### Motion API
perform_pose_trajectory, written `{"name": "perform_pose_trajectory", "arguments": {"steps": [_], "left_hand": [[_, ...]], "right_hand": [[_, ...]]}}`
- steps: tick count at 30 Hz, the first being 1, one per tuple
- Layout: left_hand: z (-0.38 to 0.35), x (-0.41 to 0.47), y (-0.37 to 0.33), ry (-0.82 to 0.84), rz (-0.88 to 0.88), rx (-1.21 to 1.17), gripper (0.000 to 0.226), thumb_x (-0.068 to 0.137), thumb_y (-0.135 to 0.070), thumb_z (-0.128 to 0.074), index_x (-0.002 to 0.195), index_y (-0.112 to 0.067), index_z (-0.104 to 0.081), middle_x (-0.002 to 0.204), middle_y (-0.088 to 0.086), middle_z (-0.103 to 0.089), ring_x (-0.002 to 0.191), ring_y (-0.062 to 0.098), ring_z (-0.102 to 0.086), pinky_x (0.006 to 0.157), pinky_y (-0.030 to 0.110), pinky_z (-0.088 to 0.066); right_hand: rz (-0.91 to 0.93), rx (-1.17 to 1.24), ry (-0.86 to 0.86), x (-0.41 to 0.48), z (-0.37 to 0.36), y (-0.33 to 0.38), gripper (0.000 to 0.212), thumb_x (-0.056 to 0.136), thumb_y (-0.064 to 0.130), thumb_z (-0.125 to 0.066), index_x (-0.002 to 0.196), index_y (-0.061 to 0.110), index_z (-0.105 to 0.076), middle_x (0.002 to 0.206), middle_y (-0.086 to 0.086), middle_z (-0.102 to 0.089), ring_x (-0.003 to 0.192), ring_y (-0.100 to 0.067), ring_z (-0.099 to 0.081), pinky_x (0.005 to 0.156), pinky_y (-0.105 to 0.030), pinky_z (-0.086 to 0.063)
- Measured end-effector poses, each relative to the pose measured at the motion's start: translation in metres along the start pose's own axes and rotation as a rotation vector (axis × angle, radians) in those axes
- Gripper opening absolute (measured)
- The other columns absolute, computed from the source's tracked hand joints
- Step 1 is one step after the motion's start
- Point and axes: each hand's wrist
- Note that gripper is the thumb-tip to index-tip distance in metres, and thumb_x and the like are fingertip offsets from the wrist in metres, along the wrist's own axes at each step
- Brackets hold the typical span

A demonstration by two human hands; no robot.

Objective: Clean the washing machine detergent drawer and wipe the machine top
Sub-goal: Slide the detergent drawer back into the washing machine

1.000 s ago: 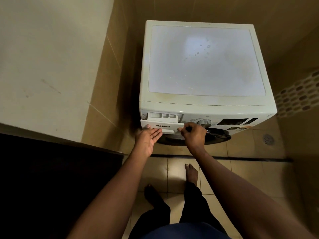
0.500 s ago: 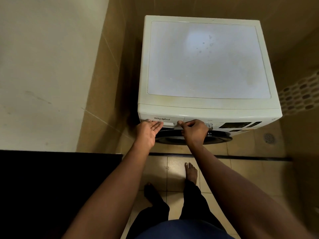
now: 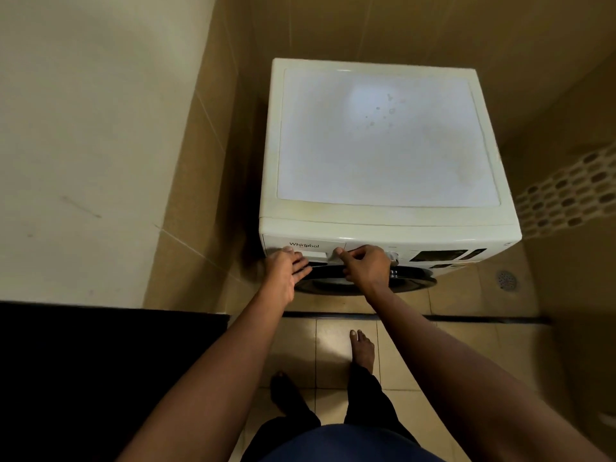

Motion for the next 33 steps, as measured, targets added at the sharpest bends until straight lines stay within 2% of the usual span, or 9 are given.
{"name": "perform_pose_trajectory", "arguments": {"steps": [5, 9, 13, 16, 19, 22, 26, 28, 33], "left_hand": [[0.004, -0.009, 0.002, 0.000, 0.016, 0.088, 0.030, 0.107, -0.016, -0.047, 0.134, -0.006, -0.053, 0.128, 0.024, -0.059, 0.108, 0.038, -0.063, 0.086, 0.047, -0.058], [-0.002, -0.015, -0.003, 0.016, -0.016, 0.102, 0.026, 0.106, -0.015, -0.049, 0.128, -0.004, -0.056, 0.122, 0.024, -0.060, 0.105, 0.038, -0.064, 0.088, 0.048, -0.057], [-0.007, -0.021, -0.001, -0.014, -0.034, 0.064, 0.018, 0.104, -0.004, -0.045, 0.116, -0.001, -0.057, 0.113, 0.022, -0.063, 0.099, 0.035, -0.067, 0.078, 0.044, -0.060], [-0.012, -0.020, 0.001, -0.061, -0.043, 0.004, 0.016, 0.101, 0.005, -0.041, 0.101, -0.001, -0.056, 0.113, 0.025, -0.064, 0.092, 0.033, -0.069, 0.071, 0.041, -0.060], [-0.015, -0.018, 0.008, -0.084, -0.046, -0.073, 0.018, 0.101, 0.006, -0.045, 0.115, 0.002, -0.056, 0.113, 0.026, -0.064, 0.098, 0.036, -0.068, 0.079, 0.043, -0.058], [-0.022, -0.010, 0.014, -0.097, -0.064, -0.135, 0.026, 0.102, -0.002, -0.053, 0.128, 0.001, -0.057, 0.111, 0.022, -0.065, 0.107, 0.037, -0.066, 0.094, 0.048, -0.056], [-0.038, -0.010, 0.020, -0.129, -0.058, -0.224, 0.015, 0.100, -0.016, -0.065, 0.106, -0.003, -0.062, 0.122, 0.024, -0.062, 0.113, 0.041, -0.065, 0.099, 0.053, -0.054], [-0.047, -0.008, 0.021, -0.124, -0.063, -0.287, 0.016, 0.098, -0.016, -0.068, 0.106, -0.006, -0.059, 0.122, 0.023, -0.060, 0.117, 0.042, -0.062, 0.100, 0.054, -0.054], [-0.051, -0.007, 0.026, -0.113, -0.093, -0.358, 0.047, 0.096, -0.018, -0.069, 0.135, 0.001, -0.050, 0.118, 0.019, -0.056, 0.123, 0.041, -0.055, 0.100, 0.054, -0.054]], "right_hand": [[0.272, -0.255, 0.129, -0.005, 0.037, 0.008, 0.010, 0.092, 0.026, -0.068, 0.082, 0.028, -0.069, 0.084, 0.015, -0.071, 0.079, -0.003, -0.066, 0.080, -0.034, -0.059], [0.503, -0.408, 0.116, 0.000, 0.064, 0.030, 0.009, 0.091, 0.022, -0.065, 0.092, 0.020, -0.073, 0.090, 0.002, -0.073, 0.083, -0.016, -0.067, 0.079, -0.039, -0.058], [0.623, -0.534, 0.145, 0.017, 0.070, 0.053, 0.029, 0.087, 0.009, -0.059, 0.111, 0.016, -0.075, 0.113, -0.006, -0.073, 0.105, -0.027, -0.066, 0.090, -0.039, -0.053], [0.697, -0.673, 0.275, 0.030, 0.061, 0.067, 0.052, 0.086, 0.004, -0.052, 0.131, 0.022, -0.068, 0.135, -0.001, -0.068, 0.124, -0.026, -0.062, 0.099, -0.038, -0.052], [0.734, -0.860, 0.344, 0.041, 0.054, 0.069, 0.054, 0.088, 0.012, -0.056, 0.138, 0.034, -0.062, 0.136, 0.004, -0.067, 0.123, -0.027, -0.063, 0.094, -0.036, -0.053], [0.769, -0.900, 0.331, 0.051, 0.056, 0.061, 0.050, 0.094, 0.021, -0.055, 0.140, 0.039, -0.058, 0.140, 0.010, -0.063, 0.123, -0.023, -0.063, 0.094, -0.035, -0.053], [0.837, -0.942, 0.445, 0.056, 0.066, 0.056, 0.058, 0.096, 0.017, -0.049, 0.149, 0.040, -0.048, 0.157, 0.019, -0.042, 0.140, -0.011, -0.049, 0.104, -0.033, -0.048], [0.835, -0.943, 0.474, 0.060, 0.069, 0.060, 0.059, 0.096, 0.015, -0.048, 0.149, 0.041, -0.049, 0.157, 0.021, -0.042, 0.139, -0.011, -0.049, 0.105, -0.030, -0.046], [0.837, -0.960, 0.502, 0.068, 0.065, 0.072, 0.050, 0.097, 0.019, -0.047, 0.144, 0.035, -0.057, 0.152, 0.012, -0.052, 0.135, -0.019, -0.053, 0.109, -0.029, -0.042]]}}
Point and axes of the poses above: each hand's wrist, its own x-axis towards the middle knuckle, its own z-axis out of the back of the hand, y = z × x
